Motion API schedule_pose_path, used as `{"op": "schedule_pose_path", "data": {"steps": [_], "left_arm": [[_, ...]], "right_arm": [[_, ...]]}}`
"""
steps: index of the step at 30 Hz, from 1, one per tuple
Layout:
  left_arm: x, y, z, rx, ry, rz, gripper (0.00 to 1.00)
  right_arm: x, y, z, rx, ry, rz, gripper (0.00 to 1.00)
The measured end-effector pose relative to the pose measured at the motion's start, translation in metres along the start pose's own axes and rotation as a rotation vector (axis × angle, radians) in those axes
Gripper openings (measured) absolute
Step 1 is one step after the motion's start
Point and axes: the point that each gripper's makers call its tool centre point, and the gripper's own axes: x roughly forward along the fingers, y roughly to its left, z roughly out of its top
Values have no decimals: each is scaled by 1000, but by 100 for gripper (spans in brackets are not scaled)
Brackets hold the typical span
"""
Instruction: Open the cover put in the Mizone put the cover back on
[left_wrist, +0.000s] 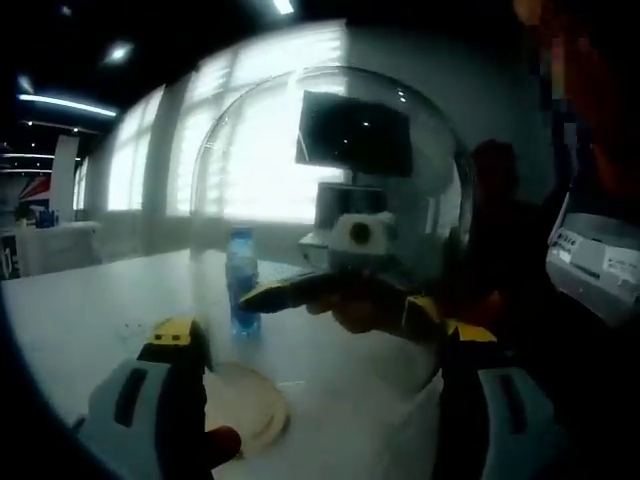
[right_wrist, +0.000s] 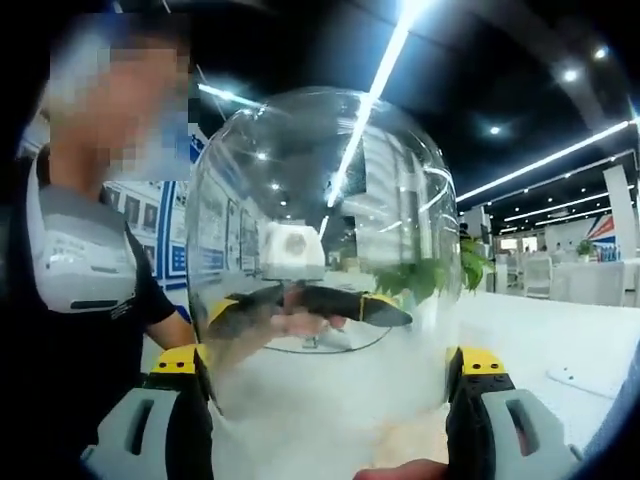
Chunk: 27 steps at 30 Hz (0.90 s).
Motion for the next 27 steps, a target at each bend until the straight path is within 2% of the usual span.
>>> {"op": "schedule_pose_path", "data": {"steps": [4,11,27], "left_arm": [[-1,-7,2,-6,-31,7,83],[-5,-22,-4,8,-19,14,84],[-3,-35,9,-36,-51,54,84]], "right_arm": [[-3,6,-1,18,-14,-2,90],[-6,20,-5,6,-21,1,90],[-13,31,10,47,-21,24,90]]}}
